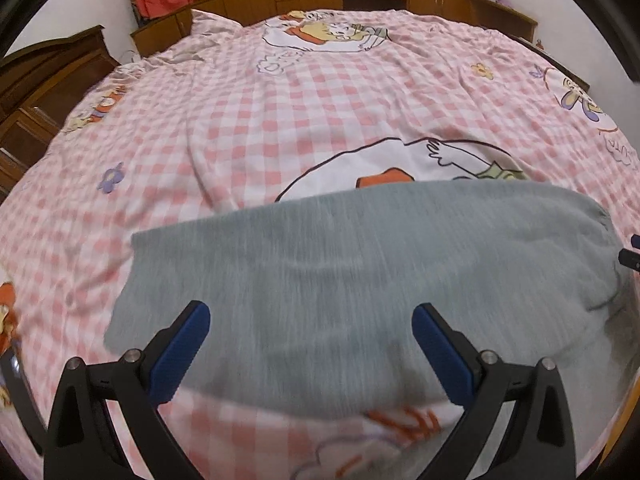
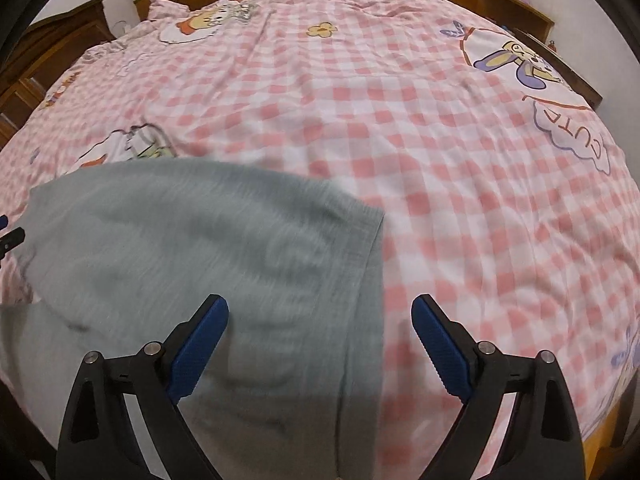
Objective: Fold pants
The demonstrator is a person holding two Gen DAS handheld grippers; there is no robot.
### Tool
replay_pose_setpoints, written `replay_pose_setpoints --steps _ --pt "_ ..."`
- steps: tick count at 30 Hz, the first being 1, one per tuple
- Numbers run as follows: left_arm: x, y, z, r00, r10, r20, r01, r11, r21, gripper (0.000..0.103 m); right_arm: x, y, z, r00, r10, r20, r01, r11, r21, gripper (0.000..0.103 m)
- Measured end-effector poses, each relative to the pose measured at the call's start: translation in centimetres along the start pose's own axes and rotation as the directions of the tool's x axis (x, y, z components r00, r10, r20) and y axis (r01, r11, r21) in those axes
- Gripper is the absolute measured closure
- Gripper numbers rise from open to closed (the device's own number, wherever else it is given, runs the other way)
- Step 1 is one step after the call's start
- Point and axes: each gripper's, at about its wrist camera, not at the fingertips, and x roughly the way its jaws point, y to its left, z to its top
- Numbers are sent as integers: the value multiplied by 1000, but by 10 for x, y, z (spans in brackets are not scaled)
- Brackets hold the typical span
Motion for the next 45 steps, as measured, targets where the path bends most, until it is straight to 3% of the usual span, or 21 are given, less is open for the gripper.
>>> replay_pose_setpoints --steps 4,10,14,23,26,28,29,31,32,33,35,39,45 --pt "21 6 19 999 -37 -29 38 999 31 0 15 -8 15 1000 -9 -16 9 1000 12 8" --pt "51 18 55 999 0 -48 6 994 109 0 36 -13 34 999 -15 -48 15 1000 14 11" --pt "70 23 71 998 45 -54 -35 983 182 0 56 -15 39 995 23 -100 -21 1000 21 14" --pt "108 28 72 988 -72 -137 106 959 262 1 69 -15 36 995 38 -91 -40 999 -16 13" --pt "111 27 67 976 -151 -156 184 956 228 22 69 -16 33 996 36 -82 -37 999 -12 13" --pt "110 24 64 957 -224 -184 259 946 197 55 71 -12 33 997 31 -73 -32 999 -15 16" --pt "109 23 63 950 -245 -194 281 940 192 60 69 -10 32 997 36 -63 -38 999 -18 22" --pt "106 18 62 942 -267 -203 306 933 191 84 62 -6 32 998 43 -52 -45 998 -32 34" --pt "104 17 61 936 -282 -210 321 928 187 87 58 -3 31 998 38 -43 -40 998 -44 42" --pt "101 13 59 939 -274 -209 315 929 196 89 54 -2 30 999 37 -34 -39 998 -56 56" --pt "92 9 55 942 -271 -198 312 925 217 92 46 -1 32 998 63 -25 -65 996 -56 74" --pt "72 12 57 934 -314 -167 342 923 175 99 24 -4 36 993 114 29 -113 993 -46 80" --pt "27 32 70 940 -337 -46 340 935 99 100 -9 0 34 982 150 117 -143 987 -68 81"
